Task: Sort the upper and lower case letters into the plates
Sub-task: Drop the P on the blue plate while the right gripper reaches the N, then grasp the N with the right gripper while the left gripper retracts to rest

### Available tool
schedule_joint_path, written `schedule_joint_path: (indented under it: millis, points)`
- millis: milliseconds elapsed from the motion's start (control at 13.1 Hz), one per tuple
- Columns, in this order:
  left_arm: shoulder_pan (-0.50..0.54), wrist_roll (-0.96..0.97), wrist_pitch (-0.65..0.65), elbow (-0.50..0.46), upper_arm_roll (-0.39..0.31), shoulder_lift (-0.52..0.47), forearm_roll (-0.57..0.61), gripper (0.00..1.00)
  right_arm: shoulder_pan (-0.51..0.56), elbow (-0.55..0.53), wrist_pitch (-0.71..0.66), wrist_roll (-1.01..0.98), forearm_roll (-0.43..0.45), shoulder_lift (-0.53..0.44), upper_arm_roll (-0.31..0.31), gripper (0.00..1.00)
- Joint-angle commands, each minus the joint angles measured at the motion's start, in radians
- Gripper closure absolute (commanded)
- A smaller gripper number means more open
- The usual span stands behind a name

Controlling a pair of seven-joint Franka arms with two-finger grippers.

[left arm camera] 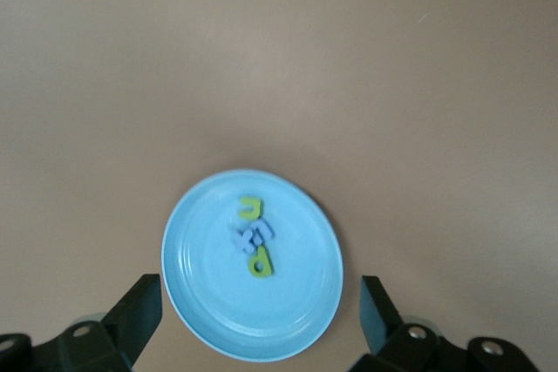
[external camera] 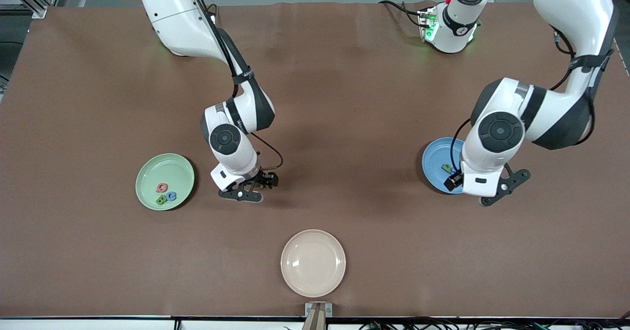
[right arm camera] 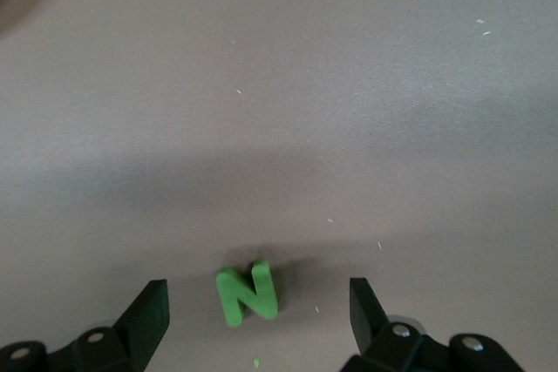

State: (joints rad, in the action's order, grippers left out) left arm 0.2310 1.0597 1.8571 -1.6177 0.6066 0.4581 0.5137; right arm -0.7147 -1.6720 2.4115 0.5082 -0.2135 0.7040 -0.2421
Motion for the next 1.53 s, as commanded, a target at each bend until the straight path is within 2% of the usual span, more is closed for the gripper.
schedule_joint_path:
  millis: [0,153,305,534,610,839,992,1068,1220,1449]
  points:
    - [0.005,-0.117,-0.113,0.123,0.009,-0.006,-0.007,0.00,-0.012,-0.009,0.035,0.016,-0.036,0.015,-0.005,0.08]
    - [0.005,-0.174,-0.189,0.183,0.012,-0.025,-0.007,0.00,-0.022,-0.026,0.060,0.016,-0.052,0.017,-0.005,0.09]
    - [0.014,-0.243,-0.196,0.190,0.007,-0.076,-0.030,0.00,-0.029,-0.028,0.060,0.018,-0.053,0.020,-0.005,0.12]
    - [0.089,-0.419,-0.196,0.190,0.005,-0.146,-0.128,0.00,-0.042,-0.032,0.078,0.044,-0.053,0.028,-0.003,0.20]
    - [0.084,-0.482,-0.196,0.185,-0.019,-0.188,-0.177,0.00,-0.043,-0.032,0.080,0.044,-0.053,0.029,-0.003,0.23]
    - [-0.025,-0.640,-0.246,0.176,-0.254,-0.291,-0.334,0.00,-0.043,-0.034,0.083,0.043,-0.053,0.029,-0.003,0.35]
    - [-0.158,-0.733,-0.283,0.142,-0.458,-0.357,-0.415,0.00,-0.043,-0.034,0.083,0.043,-0.052,0.029,-0.003,0.44]
    - [-0.197,-0.782,-0.285,0.109,-0.538,-0.387,-0.461,0.00,-0.043,-0.040,0.084,0.043,-0.052,0.029,-0.003,0.48]
    - [-0.202,-0.895,-0.283,0.032,-0.602,-0.449,-0.529,0.00,-0.043,-0.046,0.084,0.041,-0.052,0.029,-0.003,0.55]
    - [-0.202,-0.911,-0.283,-0.024,-0.604,-0.507,-0.529,0.00,-0.043,-0.048,0.084,0.039,-0.050,0.029,-0.003,0.66]
